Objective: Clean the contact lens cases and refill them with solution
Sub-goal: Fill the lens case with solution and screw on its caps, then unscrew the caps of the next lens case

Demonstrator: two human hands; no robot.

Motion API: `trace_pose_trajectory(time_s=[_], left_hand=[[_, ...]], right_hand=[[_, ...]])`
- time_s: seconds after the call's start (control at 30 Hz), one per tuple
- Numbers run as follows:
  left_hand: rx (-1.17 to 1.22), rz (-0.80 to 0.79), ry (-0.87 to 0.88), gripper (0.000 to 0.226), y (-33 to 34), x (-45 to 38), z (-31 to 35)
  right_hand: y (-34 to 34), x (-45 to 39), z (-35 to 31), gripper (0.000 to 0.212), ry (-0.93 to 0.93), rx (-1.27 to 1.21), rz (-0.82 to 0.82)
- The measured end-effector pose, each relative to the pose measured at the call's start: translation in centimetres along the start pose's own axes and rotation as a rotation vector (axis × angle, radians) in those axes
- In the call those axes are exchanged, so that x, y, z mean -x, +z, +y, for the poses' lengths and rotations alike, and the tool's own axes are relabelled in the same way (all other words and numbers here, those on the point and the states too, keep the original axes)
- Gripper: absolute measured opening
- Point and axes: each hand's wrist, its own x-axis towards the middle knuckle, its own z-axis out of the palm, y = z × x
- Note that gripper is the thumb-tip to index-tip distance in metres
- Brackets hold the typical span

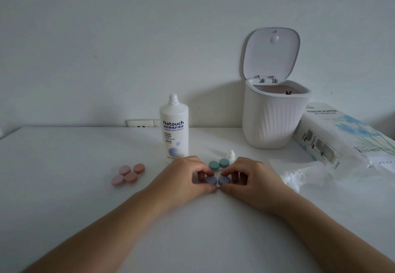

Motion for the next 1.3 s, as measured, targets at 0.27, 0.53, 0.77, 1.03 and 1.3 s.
trace_pose_trajectory(time_s=[0.27,0.53,0.77,1.03,1.3], left_hand=[[-0.199,0.031,-0.033,0.028,-3.2,1.6,-0.1],[-0.590,0.197,-0.191,0.021,-9.9,6.1,-4.3],[-0.675,0.289,-0.274,0.017,-9.7,7.0,-4.9],[-0.690,0.303,-0.276,0.024,-9.4,7.2,-5.0],[-0.565,0.225,-0.249,0.021,-9.2,7.2,-4.3]], right_hand=[[0.1,0.0,-0.3,0.011,0.074,0.023,0.022],[0.4,-0.3,-0.1,0.015,0.113,0.056,0.039],[0.5,-0.4,-0.2,0.017,0.138,0.073,0.060],[0.6,-0.3,-0.2,0.019,0.136,0.084,0.067],[0.7,-0.4,0.2,0.020,0.131,0.081,0.060]])
